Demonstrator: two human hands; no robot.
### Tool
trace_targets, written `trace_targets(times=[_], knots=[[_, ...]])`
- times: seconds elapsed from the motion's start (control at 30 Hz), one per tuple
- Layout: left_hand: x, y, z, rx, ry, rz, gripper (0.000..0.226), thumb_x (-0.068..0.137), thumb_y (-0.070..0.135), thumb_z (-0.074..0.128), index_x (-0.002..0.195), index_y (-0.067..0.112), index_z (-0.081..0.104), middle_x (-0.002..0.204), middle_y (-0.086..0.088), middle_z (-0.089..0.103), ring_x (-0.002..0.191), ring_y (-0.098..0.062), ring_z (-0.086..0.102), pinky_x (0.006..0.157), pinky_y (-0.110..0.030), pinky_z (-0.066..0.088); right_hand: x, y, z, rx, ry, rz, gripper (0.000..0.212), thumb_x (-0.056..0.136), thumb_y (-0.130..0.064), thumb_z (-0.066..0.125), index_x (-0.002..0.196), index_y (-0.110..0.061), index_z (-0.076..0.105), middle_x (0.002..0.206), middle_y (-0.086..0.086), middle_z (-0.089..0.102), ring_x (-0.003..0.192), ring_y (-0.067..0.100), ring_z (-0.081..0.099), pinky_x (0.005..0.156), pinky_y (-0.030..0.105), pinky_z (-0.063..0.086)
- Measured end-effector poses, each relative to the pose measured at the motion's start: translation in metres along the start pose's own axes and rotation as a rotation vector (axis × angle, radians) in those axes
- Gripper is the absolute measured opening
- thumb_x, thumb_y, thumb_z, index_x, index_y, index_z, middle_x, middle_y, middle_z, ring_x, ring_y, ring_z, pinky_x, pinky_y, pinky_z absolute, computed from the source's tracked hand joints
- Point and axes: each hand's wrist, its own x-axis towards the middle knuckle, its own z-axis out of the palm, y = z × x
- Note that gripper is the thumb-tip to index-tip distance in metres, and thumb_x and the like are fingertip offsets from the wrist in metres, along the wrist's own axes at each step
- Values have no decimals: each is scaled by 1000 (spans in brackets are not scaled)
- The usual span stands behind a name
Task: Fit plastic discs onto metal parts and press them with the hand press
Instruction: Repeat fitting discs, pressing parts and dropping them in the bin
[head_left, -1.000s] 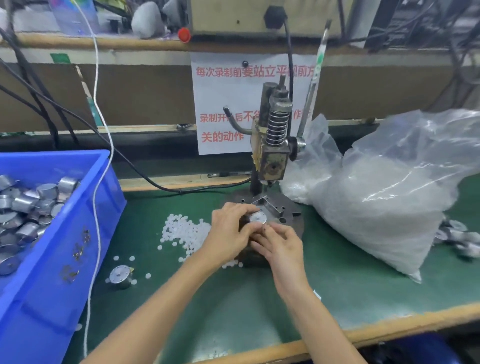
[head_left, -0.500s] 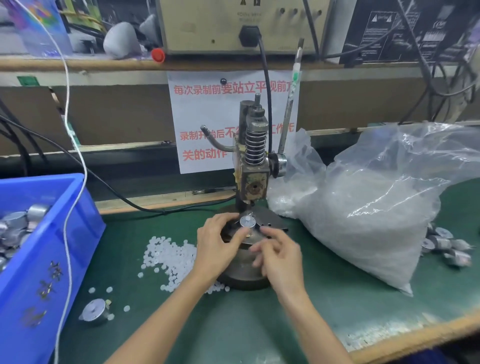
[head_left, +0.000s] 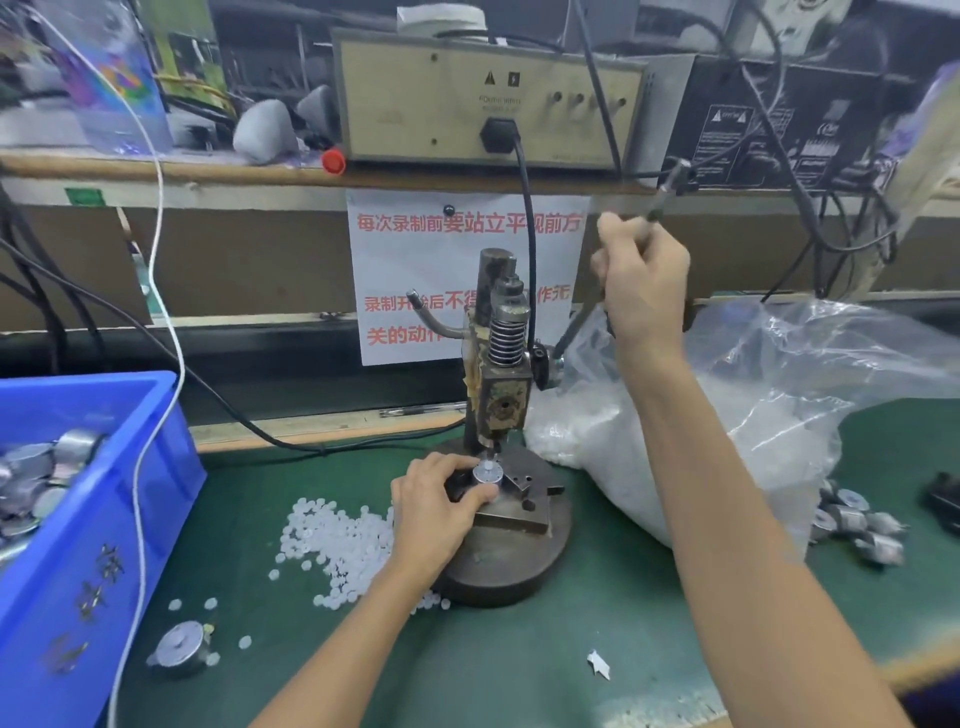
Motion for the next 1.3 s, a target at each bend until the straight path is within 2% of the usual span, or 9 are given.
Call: trace_targets(times=[0.17, 0.5, 0.6, 0.73, 0.83, 0.9, 1.07, 1.2, 1.3], knots=[[1, -4, 4, 26, 11, 6, 26, 73, 44, 74, 94, 30, 68, 86, 22, 54, 87, -3, 44, 80, -25, 25, -64, 24, -18, 251, 41, -159, 34, 93, -17, 43, 64, -20, 26, 59, -4, 29, 52, 4, 27, 52, 15, 27], [0, -6, 5, 58, -22, 12, 27, 77, 46, 69, 101, 34, 64, 94, 19, 54, 96, -7, 45, 80, -26, 21, -32, 18, 3, 135, 154, -179, 34, 95, -26, 46, 62, -28, 37, 53, -18, 44, 53, 1, 37, 59, 29, 34], [-1, -4, 2, 104, -74, 26, 35, 77, 54, 65, 107, 39, 61, 95, 16, 50, 99, -7, 42, 78, -24, 17, 5, 8, 17, 28, 74, -27, 12, 96, -18, 50, 88, -16, 59, 73, -13, 55, 64, 2, 49, 66, 25, 43], [2, 4, -2, 167, -119, 1, 36, 75, 54, 67, 107, 36, 63, 96, 13, 50, 104, -12, 43, 77, -25, 16, -6, 31, 10, 6, -85, 111, 33, 94, -4, 48, 127, -10, 51, 106, -7, 60, 73, 2, 60, 63, 14, 48], [-8, 8, -4, 157, -80, 25, 34, 71, 50, 73, 101, 33, 67, 108, 13, 50, 112, -12, 37, 81, -24, 16, -60, 73, -16, -139, -82, 163, 17, 92, -8, 52, 98, -20, 62, 95, -2, 64, 78, 9, 60, 73, 26, 50], [-24, 12, -4, 99, -34, 74, 30, 68, 43, 78, 94, 33, 69, 111, 15, 49, 113, -8, 34, 85, -24, 17, -100, 97, -37, -201, -222, 288, 18, 92, -10, 53, 82, -21, 63, 79, 0, 65, 59, 4, 55, 58, 19, 44], [-79, 36, 2, -86, -158, 207, 30, 70, 35, 79, 90, 36, 57, 90, 29, 56, 94, 11, 43, 90, -11, 17, -162, 119, -86, -206, -582, 530, 17, 96, -20, 51, 87, -16, 65, 69, 1, 63, 52, 13, 58, 43, 21, 41], [-115, 60, 19, -143, -278, 282, 29, 70, 31, 80, 91, 22, 60, 89, 18, 58, 86, 8, 46, 85, -10, 24, -189, 107, -131, -86, -578, 635, 25, 99, -20, 48, 81, -8, 61, 53, -1, 57, 47, 14, 55, 44, 21, 43], [-147, 85, 42, -304, -443, 271, 30, 71, 22, 80, 86, 24, 54, 78, 11, 53, 70, 2, 47, 67, -7, 33, -211, 106, -178, -80, -465, 719, 26, 98, -18, 48, 77, -9, 59, 51, 0, 55, 44, 12, 54, 43, 19, 43]])
